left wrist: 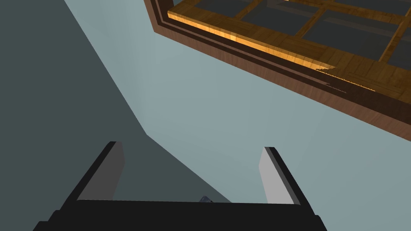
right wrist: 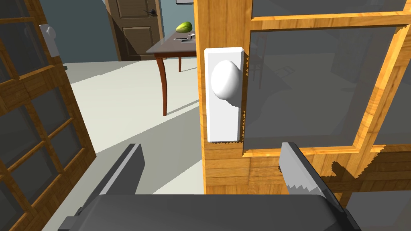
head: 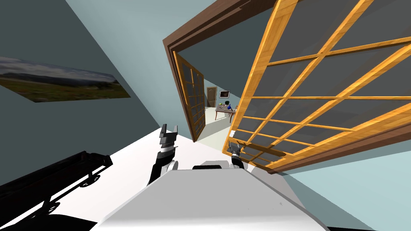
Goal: Push the door open
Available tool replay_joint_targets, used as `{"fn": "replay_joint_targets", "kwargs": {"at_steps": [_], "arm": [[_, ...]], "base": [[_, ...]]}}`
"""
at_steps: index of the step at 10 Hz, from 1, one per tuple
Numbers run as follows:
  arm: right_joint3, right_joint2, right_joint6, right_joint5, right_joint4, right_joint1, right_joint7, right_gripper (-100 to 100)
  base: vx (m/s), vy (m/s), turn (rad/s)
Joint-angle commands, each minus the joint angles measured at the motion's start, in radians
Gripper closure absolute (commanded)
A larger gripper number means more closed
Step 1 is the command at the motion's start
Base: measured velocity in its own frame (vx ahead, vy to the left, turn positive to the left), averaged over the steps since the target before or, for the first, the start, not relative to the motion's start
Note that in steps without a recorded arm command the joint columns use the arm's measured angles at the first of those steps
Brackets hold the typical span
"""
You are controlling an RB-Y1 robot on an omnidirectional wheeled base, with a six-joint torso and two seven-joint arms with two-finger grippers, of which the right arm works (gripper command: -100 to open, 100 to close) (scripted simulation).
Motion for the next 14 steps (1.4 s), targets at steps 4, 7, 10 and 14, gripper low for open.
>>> {"fn": "replay_joint_targets", "kwargs": {"at_steps": [4, 7, 10, 14], "arm": [[0.000, 0.000, 0.000, 0.000, 0.000, 0.000, 0.000, -100], [0.012, -0.007, 0.002, 0.006, 0.000, 0.000, -0.011, -100], [0.012, -0.007, 0.002, 0.006, 0.000, 0.000, -0.011, -100], [0.012, -0.007, 0.002, 0.006, 0.000, 0.000, -0.011, -100]], "base": [[-0.002, 0.002, 0.006], [0.014, -0.014, -0.045], [-0.001, 0.001, 0.003], [0.000, 0.000, 0.000]]}}
